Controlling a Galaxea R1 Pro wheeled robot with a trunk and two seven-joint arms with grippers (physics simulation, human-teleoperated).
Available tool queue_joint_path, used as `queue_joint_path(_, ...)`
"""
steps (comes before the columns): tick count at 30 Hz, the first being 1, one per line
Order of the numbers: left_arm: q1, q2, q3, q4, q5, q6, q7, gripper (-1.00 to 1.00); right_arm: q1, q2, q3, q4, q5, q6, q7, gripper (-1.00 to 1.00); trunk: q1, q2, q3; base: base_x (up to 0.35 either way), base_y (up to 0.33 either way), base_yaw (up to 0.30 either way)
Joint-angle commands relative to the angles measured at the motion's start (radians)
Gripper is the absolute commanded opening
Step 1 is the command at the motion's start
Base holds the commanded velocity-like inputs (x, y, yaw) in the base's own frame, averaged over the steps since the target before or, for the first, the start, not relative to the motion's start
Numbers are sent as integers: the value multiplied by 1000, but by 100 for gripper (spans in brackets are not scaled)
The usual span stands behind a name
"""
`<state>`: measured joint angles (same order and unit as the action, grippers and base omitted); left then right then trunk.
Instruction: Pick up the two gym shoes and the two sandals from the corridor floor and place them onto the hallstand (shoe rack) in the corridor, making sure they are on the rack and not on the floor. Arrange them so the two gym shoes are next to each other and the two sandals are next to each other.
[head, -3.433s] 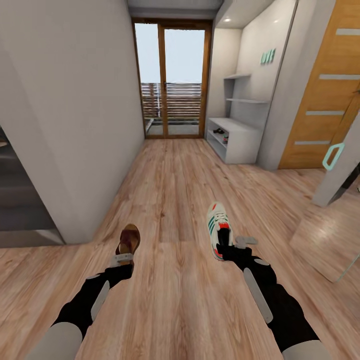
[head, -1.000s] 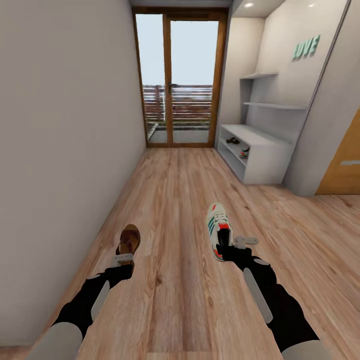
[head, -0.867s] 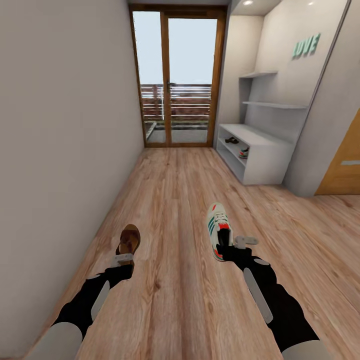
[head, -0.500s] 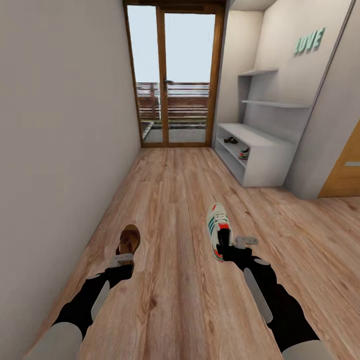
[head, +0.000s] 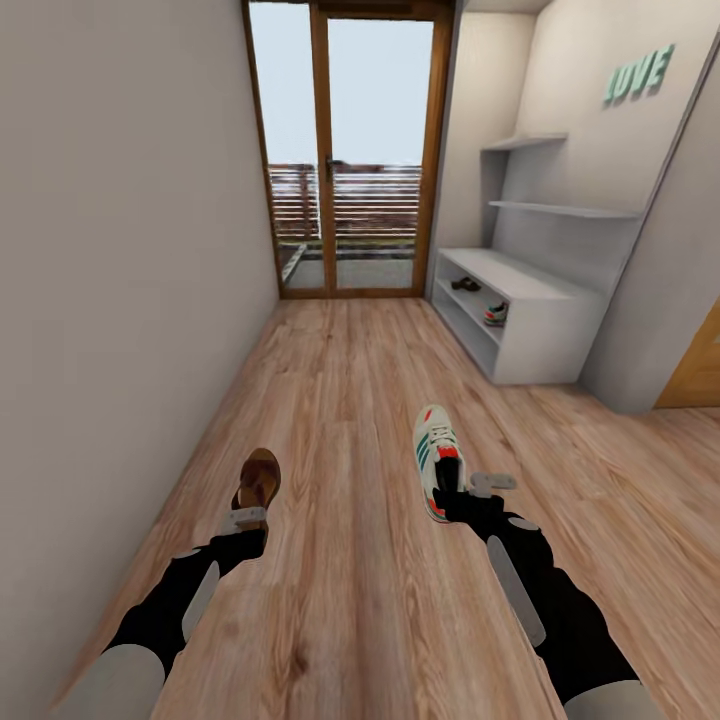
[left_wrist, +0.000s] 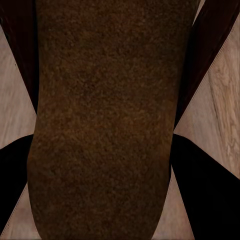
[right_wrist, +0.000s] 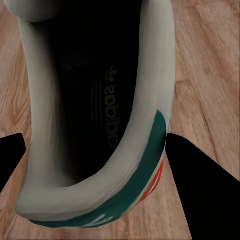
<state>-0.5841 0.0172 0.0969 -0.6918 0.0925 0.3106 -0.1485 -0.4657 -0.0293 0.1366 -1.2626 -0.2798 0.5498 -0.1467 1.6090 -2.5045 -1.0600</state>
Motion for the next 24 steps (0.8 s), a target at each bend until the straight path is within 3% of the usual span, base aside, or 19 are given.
queue_joint_path(1,0,0,3,-2,10,8,-3,-100,-1,-1,3,-1,-10,3,-10,-100,0,0,-1,345,0,0)
queue_joint_path(24,0,0,3,-2,10,8,-3,-100,-1,-1,3,-1,-10,3,-10,-100,0,0,-1,345,7,8)
